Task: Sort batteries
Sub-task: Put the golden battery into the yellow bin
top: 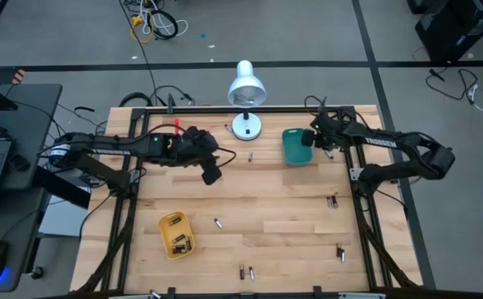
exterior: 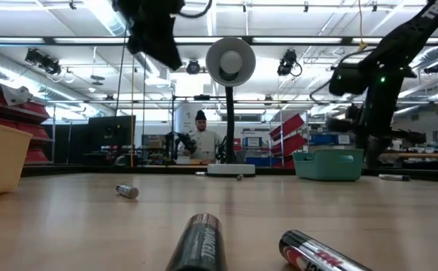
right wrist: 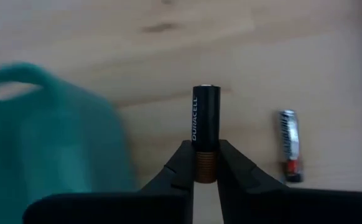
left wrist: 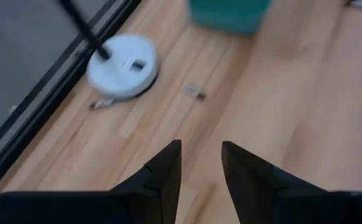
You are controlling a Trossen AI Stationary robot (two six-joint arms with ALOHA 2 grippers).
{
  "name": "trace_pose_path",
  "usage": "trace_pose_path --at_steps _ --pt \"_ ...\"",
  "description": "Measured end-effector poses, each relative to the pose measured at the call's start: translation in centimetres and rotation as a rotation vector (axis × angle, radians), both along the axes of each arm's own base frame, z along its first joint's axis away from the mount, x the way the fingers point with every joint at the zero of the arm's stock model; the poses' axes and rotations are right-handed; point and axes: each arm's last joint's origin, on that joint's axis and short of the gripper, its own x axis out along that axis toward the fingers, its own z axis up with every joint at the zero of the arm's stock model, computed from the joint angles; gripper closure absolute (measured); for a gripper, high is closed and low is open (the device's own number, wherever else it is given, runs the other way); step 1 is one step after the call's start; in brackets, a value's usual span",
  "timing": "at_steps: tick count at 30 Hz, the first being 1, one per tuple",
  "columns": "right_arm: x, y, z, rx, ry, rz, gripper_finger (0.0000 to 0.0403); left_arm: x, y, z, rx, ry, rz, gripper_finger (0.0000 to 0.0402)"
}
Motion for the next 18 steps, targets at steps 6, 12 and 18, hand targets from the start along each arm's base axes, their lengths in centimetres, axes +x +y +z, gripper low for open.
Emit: trace_pose_path --at_steps 6,12,18 --pt "-0.2 1.6 2.8 -0.110 -0.115 0.018 0.0368 1.3 -0.5 1.3 -0.060 -0.185 -0.105 0.0270" --pt "-0.2 3.9 5.4 -0.220 -0.245 0.148 0.0368 2.1 -0.1 2.4 -0.071 -0.328 -0.111 0.0270" --pt "0.7 6.4 8.1 -0.390 -0.403 0.452 0.0368 4.0 -0.3 2.1 -0.167 -0.441 -0.145 0.0270"
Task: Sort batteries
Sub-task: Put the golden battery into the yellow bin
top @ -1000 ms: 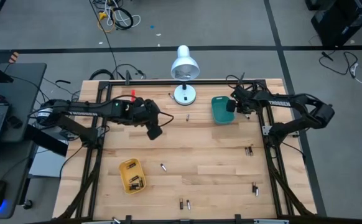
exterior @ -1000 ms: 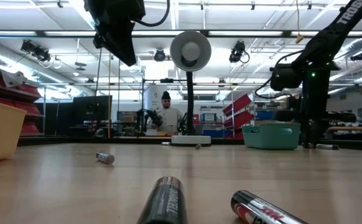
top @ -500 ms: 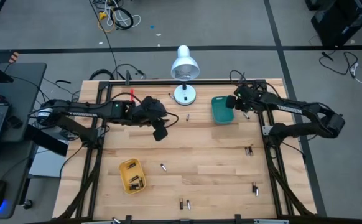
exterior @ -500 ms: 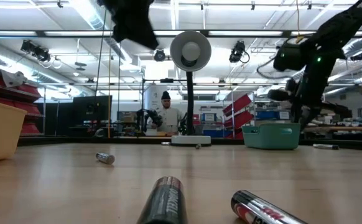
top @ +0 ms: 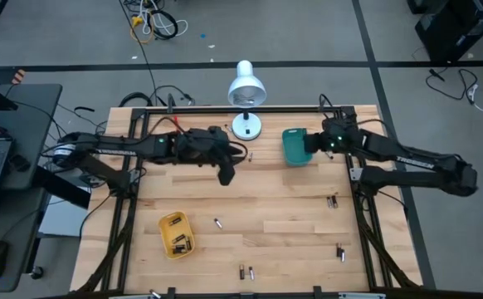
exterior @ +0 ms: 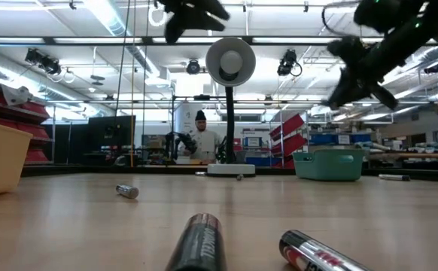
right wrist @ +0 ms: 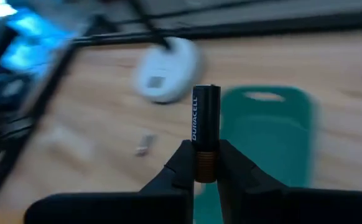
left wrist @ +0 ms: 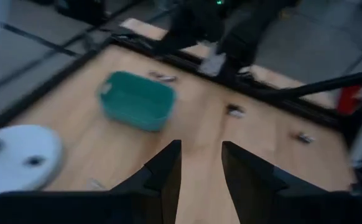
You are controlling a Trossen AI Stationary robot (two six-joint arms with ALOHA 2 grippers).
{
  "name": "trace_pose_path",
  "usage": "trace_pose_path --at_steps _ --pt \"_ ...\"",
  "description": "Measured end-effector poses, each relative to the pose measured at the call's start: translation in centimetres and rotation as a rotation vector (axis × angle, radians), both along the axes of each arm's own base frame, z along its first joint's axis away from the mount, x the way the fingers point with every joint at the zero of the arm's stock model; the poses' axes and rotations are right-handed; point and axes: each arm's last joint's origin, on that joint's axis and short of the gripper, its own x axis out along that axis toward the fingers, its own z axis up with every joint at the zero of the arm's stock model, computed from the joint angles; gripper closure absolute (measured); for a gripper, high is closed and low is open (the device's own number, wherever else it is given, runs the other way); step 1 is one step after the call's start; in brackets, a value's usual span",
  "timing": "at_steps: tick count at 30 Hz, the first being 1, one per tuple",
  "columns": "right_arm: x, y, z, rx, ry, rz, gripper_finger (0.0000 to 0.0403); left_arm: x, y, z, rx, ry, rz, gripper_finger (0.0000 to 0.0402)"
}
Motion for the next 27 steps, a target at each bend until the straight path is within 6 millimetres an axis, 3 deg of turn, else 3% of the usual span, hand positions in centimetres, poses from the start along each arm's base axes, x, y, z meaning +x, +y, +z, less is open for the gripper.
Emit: trace_pose_path --at_steps 6,10,12,17,23,27 --pt "1.9 2.3 2.3 -0.157 -0.198 0.271 0.0368 3.9 -0.1 -2.8 -0.107 -0.068 -0.079 0.0270" --pt "2.8 4.1 2.6 -0.148 -0.256 0.387 0.0367 6.0 -0.2 -2.3 -0.201 -0.304 -0.119 0.0270" --pt "2.9 4.9 2.5 -0.122 -0.261 0.424 0.0367 6.3 -0.2 -1.9 -0.223 -0.378 -0.121 0.0270" --pt "3.2 6.7 3.3 -0.159 -0.336 0.452 0.0367 6.3 0.6 -2.0 -0.242 -0.372 -0.079 0.0269" --pt "3.6 7.5 4.4 -0.264 -0.429 0.458 0.0367 6.5 1.0 -2.9 -0.281 -0.323 -0.074 0.0266" --pt "4.4 7.8 4.3 -0.269 -0.451 0.470 0.0367 6.9 1.0 -2.8 -0.290 -0.373 -0.098 0.0241"
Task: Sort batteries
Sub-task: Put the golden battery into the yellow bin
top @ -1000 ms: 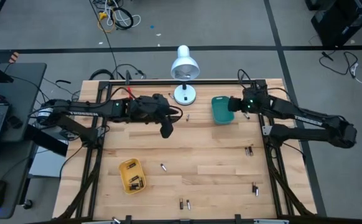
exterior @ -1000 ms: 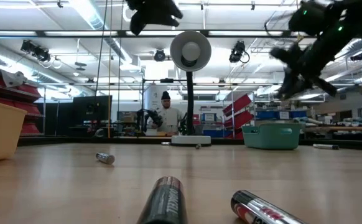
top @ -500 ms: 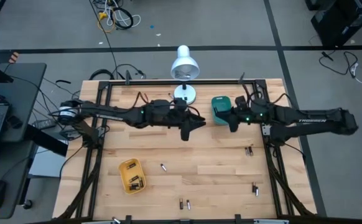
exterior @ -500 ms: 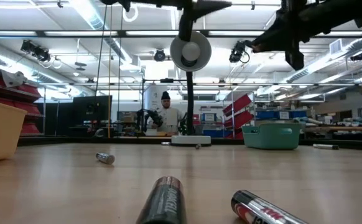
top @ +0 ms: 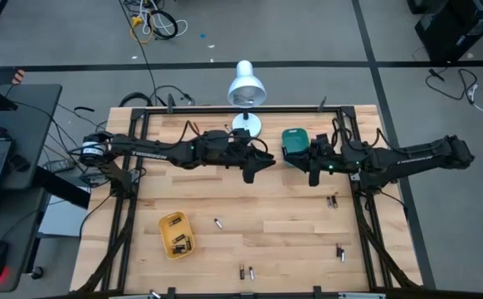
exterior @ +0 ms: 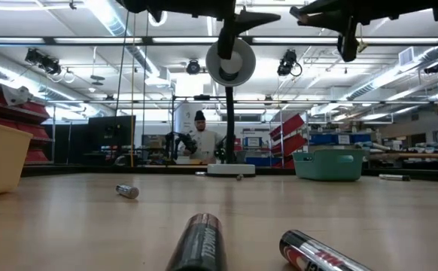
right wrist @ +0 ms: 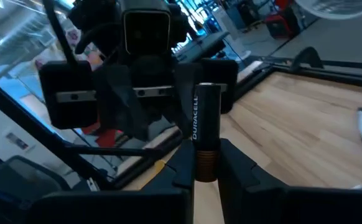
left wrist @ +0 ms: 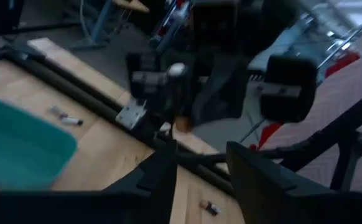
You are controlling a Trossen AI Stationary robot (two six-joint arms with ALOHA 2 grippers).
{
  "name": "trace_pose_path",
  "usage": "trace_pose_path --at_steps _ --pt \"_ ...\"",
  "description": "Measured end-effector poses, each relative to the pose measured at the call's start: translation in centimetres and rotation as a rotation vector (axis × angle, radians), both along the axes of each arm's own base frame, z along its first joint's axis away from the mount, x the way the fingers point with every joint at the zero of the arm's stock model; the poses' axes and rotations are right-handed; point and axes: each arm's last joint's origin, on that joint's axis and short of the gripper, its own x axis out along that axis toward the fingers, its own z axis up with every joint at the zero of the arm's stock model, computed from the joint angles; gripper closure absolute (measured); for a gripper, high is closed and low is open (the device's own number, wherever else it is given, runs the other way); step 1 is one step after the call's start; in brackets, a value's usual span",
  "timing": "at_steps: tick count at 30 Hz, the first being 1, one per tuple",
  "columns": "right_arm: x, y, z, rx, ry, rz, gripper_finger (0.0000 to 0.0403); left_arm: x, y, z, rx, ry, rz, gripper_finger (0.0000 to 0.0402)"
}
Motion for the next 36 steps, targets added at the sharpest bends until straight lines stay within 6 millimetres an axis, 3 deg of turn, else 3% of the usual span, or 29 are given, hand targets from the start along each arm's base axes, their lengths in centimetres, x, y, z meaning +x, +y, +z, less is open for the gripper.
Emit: trace_pose_path --at_steps 6,11,22,32,36 --pt "1.4 0.5 -0.3 -0.007 -0.029 0.017 0.0367 0.4 0.1 -0.1 0.015 -0.043 0.025 0.0186" --pt "2.3 0.5 -0.4 -0.022 -0.071 0.015 0.0367 0.5 0.1 -0.4 0.018 -0.023 0.036 0.0176" --pt "3.6 0.6 -1.0 -0.041 -0.086 0.022 0.0366 0.5 0.5 0.1 0.055 -0.069 0.064 0.0230" --pt "3.6 0.4 -0.6 -0.118 -0.114 0.012 0.0366 0.5 0.5 0.3 0.112 -0.085 0.058 0.0334" --pt "3.6 0.4 -0.4 -0.126 -0.126 0.014 0.0366 0.4 0.5 0.6 0.201 -0.111 0.060 0.0335"
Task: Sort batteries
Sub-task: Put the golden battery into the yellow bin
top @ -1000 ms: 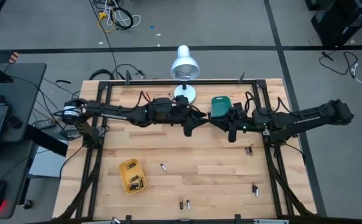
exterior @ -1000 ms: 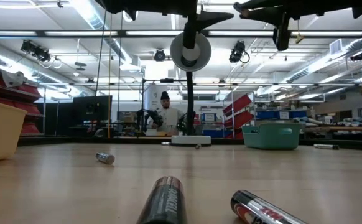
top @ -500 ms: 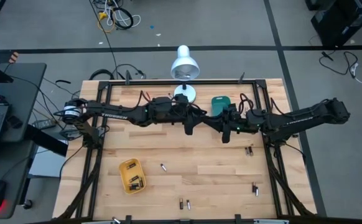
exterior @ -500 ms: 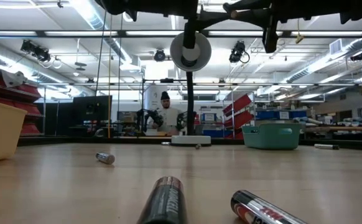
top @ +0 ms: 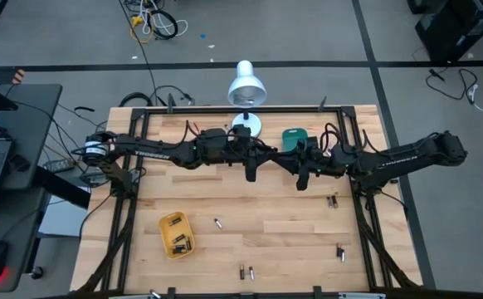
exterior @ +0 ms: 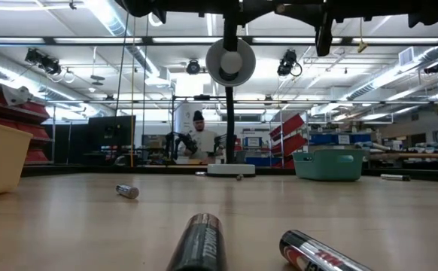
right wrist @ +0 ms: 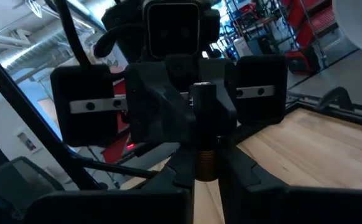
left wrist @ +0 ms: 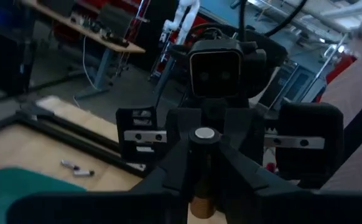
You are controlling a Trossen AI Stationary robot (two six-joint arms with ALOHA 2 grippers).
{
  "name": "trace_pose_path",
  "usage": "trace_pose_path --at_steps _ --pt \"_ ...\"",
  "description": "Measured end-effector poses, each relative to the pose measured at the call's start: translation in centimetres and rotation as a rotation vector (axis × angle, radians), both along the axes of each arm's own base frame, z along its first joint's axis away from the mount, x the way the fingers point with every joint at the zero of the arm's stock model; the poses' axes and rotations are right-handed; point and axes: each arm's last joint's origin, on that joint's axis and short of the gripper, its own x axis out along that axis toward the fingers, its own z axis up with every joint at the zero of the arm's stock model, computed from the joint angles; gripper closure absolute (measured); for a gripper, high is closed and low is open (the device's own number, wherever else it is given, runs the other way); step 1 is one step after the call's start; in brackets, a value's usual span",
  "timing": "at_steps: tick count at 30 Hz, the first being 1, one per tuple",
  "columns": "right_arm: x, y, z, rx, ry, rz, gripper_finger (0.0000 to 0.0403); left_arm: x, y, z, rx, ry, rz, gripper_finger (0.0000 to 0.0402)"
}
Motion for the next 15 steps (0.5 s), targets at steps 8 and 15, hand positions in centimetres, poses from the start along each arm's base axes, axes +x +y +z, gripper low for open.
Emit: trace_pose_path --at_steps 8,15 --pt "0.0 -0.2 0.2 0.173 -0.044 0.002 0.0311 0.2 -0.1 1.5 0.234 0.027 0.017 0.0335" --pt "0.1 -0.8 -0.1 0.183 -0.020 -0.013 0.0223 0.4 0.1 2.4 0.341 0.124 0.057 0.0335"
